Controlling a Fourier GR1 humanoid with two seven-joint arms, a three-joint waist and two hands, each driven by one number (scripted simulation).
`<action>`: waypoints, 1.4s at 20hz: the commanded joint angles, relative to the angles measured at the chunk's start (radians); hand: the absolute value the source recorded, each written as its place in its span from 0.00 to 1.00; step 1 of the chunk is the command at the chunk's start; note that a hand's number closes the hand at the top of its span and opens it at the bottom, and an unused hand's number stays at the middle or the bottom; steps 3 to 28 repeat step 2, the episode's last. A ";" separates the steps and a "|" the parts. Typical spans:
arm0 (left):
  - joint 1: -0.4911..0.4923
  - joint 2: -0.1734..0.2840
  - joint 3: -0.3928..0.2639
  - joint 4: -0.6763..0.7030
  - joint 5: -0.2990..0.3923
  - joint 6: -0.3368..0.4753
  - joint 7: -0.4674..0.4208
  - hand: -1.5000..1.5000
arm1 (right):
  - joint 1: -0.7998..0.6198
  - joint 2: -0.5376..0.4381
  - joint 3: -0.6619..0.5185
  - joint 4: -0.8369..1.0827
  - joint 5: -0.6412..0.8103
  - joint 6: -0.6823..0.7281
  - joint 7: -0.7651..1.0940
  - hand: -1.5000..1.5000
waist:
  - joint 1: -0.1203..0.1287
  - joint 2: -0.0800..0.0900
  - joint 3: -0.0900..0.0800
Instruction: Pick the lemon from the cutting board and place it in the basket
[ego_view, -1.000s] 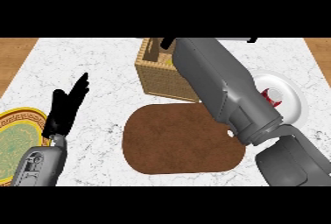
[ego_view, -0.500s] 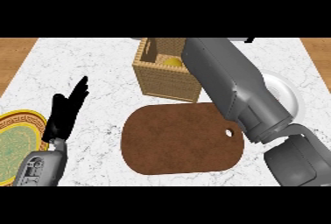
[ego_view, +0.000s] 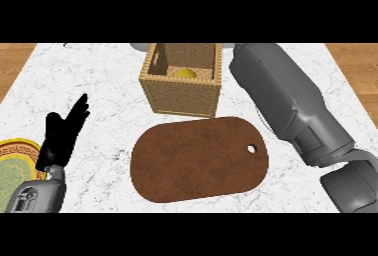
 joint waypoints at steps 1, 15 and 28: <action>0.014 -0.003 0.010 -0.015 -0.002 0.017 0.005 0.50 | 0.104 -0.048 0.002 -0.150 -0.005 -0.016 0.042 0.00 | -0.034 -0.012 0.000; 0.009 0.015 0.031 -0.001 0.012 0.006 0.014 0.50 | 0.166 -0.074 -0.003 -0.193 -0.024 -0.003 0.005 0.00 | -0.043 -0.011 0.001; 0.009 0.015 0.031 -0.001 0.012 0.006 0.014 0.50 | 0.166 -0.074 -0.003 -0.193 -0.024 -0.003 0.005 0.00 | -0.043 -0.011 0.001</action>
